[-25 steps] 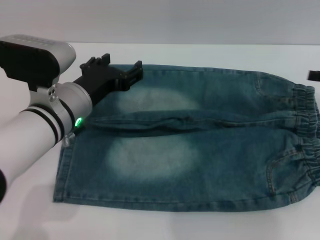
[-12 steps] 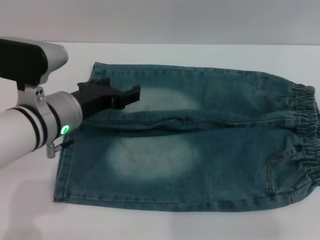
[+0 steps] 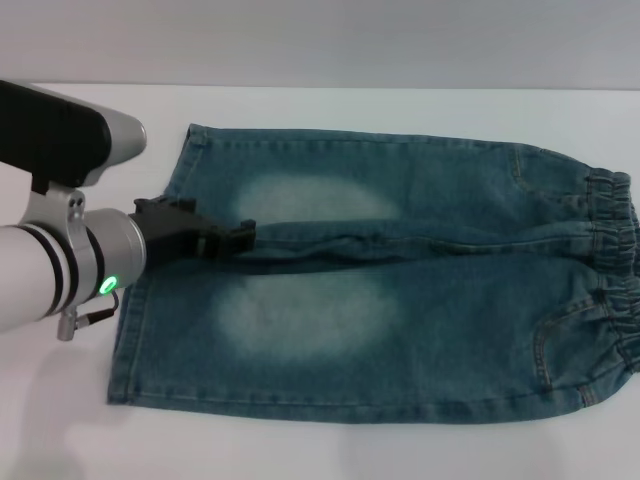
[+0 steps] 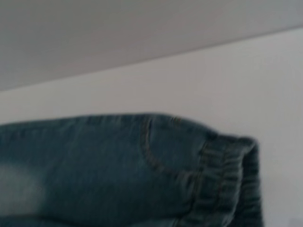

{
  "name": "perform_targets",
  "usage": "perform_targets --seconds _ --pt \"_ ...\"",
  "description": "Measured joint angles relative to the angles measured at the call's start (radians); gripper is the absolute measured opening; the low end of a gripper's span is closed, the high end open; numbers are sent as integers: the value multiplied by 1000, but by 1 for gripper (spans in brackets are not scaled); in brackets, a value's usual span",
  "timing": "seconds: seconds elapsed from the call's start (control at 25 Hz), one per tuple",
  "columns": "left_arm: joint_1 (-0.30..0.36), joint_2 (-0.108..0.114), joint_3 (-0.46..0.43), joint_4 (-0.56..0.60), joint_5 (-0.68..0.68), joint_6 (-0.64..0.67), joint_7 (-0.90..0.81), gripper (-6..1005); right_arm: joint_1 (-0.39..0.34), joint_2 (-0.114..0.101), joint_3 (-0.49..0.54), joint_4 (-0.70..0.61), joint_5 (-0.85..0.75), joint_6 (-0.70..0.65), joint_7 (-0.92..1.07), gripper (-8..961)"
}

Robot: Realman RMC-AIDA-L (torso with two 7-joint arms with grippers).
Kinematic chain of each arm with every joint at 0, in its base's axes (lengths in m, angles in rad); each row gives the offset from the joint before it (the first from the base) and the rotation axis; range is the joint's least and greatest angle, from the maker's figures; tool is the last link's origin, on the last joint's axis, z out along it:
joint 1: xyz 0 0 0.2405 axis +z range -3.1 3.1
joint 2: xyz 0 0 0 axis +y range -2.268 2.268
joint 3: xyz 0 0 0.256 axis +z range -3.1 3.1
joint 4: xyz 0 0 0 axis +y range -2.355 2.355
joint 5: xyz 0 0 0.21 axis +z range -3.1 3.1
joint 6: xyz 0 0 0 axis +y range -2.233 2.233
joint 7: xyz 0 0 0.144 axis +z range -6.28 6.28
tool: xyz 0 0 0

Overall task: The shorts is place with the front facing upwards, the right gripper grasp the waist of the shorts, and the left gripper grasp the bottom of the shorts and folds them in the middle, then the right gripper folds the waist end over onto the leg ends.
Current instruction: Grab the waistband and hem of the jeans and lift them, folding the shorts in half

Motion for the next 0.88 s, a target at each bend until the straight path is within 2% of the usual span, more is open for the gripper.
perform_targets --seconds 0.08,0.44,0.52,0.64,0.72,0.8,0.88 --pt "2 0 7 -3 3 3 2 820 -1 -1 -2 7 0 -33 -15 684" --pt "-1 1 8 -9 27 -16 -3 811 -14 -1 -7 11 1 -129 -55 475" --pt "11 1 -3 -54 41 -92 -9 807 -24 1 -4 -2 2 -155 -54 553" --pt "18 1 -6 -77 50 -123 -14 798 -43 4 4 -39 14 -182 -41 670" --pt "57 1 -12 -172 99 -207 -40 793 -63 4 6 -63 30 -191 -26 674" --pt "70 1 -12 -204 128 -240 -61 787 -83 5 6 -77 43 -195 -15 678" --pt "84 1 -8 -254 189 -327 -124 781 -99 7 6 -77 50 -192 -12 682"
